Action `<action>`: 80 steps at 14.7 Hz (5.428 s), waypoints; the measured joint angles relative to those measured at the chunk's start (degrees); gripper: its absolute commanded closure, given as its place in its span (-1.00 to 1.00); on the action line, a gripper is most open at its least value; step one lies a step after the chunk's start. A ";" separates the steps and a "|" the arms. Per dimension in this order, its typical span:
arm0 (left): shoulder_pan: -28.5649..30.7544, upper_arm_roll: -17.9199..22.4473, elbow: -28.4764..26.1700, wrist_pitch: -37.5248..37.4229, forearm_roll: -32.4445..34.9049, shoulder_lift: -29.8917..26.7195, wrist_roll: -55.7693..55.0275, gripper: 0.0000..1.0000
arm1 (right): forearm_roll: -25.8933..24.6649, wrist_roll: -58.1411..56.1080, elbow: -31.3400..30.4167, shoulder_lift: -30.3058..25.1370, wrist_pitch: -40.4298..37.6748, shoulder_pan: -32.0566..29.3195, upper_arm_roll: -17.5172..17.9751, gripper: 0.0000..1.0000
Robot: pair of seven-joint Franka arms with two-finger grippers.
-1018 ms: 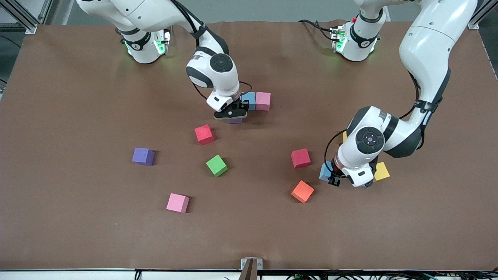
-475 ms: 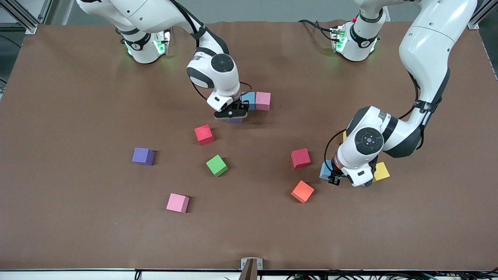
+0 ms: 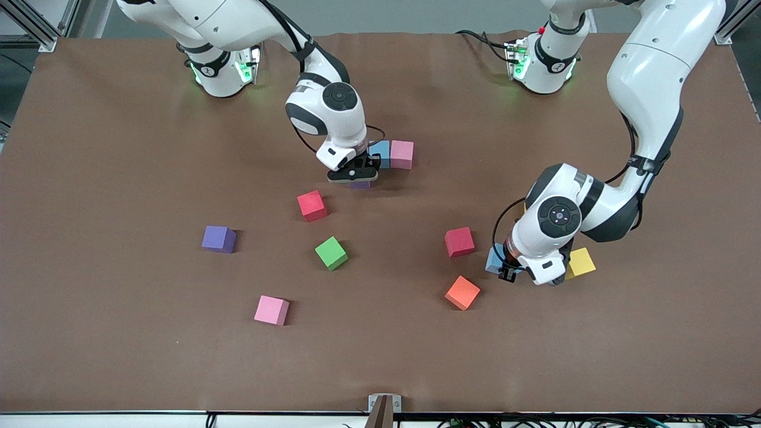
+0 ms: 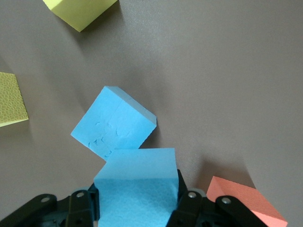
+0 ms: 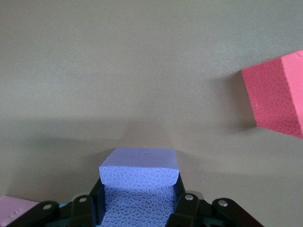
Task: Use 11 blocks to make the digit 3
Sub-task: 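Lower the purple cube beside the pink cube and open the right gripper, then reach and grasp the second purple cube with the right gripper, then carry the purple cube toward the cube row with the right gripper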
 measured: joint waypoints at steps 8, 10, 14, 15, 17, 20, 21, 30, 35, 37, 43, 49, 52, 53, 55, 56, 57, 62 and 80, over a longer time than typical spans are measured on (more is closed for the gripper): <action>-0.03 0.00 0.00 0.00 0.00 0.00 0.00 0.47 | -0.02 0.01 0.00 0.01 0.09 0.00 -0.05 0.72; -0.03 0.00 0.00 0.00 0.00 0.00 0.00 0.47 | -0.19 0.01 0.00 0.01 0.11 0.00 -0.07 0.65; -0.04 0.00 0.00 -0.01 0.00 0.00 0.00 0.47 | -0.43 0.01 0.01 0.03 0.17 0.00 -0.22 -1.00; -0.04 0.00 0.00 -0.01 0.00 0.00 0.00 0.47 | -0.59 0.01 0.07 0.09 0.17 0.00 -0.36 -1.00; -0.06 0.00 0.00 -0.01 0.00 0.00 0.00 0.47 | -0.90 0.01 0.31 0.25 0.17 0.00 -0.53 -1.00; -0.09 0.00 0.00 -0.01 0.00 0.00 0.00 0.47 | -0.96 0.01 0.73 0.30 0.16 0.00 -0.65 -1.00; -0.09 0.00 0.00 -0.01 0.00 0.00 0.00 0.47 | -0.97 0.01 0.89 0.30 0.14 0.00 -0.73 -1.00; -0.13 0.00 0.00 -0.02 0.00 0.05 0.00 0.47 | -0.98 0.00 3.75 -2.35 -4.49 -2.34 -0.85 -1.00; -0.15 0.00 0.00 -0.02 0.00 0.06 0.00 0.47 | 0.48 0.59 3.82 -7.50 -11.10 -8.04 -0.87 -1.00; -0.15 0.01 0.01 -0.02 0.00 0.06 0.00 0.47 | 1.39 0.87 3.84 -10.05 -15.47 -9.94 -0.93 -1.00; -0.16 0.02 0.01 -0.02 0.00 0.07 0.00 0.47 | 1.48 -6.30 3.79 -12.98 -22.54 -19.41 -1.32 -1.00; -0.16 0.02 0.02 -0.02 0.00 0.07 0.00 0.47 | 1.70 -19.58 3.65 -12.94 -19.10 -33.87 -1.51 -1.00; -0.17 0.02 0.02 -0.02 0.00 0.07 0.00 0.47 | 2.08 -23.56 2.87 -11.81 -15.54 -37.87 -1.50 -1.00; -0.17 0.02 0.02 -0.02 0.00 0.07 0.00 0.47 | 2.08 -24.41 2.64 -10.98 -14.18 -38.29 -1.50 -1.00; -0.17 0.02 0.03 -0.02 0.00 0.07 0.00 0.47 | 2.08 -26.19 2.44 -8.92 -11.70 -38.86 -1.49 -1.00; -0.18 0.02 0.04 -0.02 0.00 0.07 0.00 0.47 | 2.10 -26.71 2.41 -7.83 -10.74 -39.23 -1.48 -1.00; -0.18 0.02 0.04 -0.02 0.00 0.07 0.00 0.47 | 2.11 -26.99 2.36 -6.66 -9.79 -39.63 -1.47 -1.00; -0.42 0.01 0.05 -0.02 0.00 0.07 0.00 0.46 | 2.11 -27.27 0.42 -1.52 -2.52 -40.77 -1.49 -1.00; -0.47 0.02 0.05 -0.02 0.00 0.10 0.00 0.46 | 2.11 -31.23 -3.32 -1.40 -0.12 -41.85 -1.34 0.86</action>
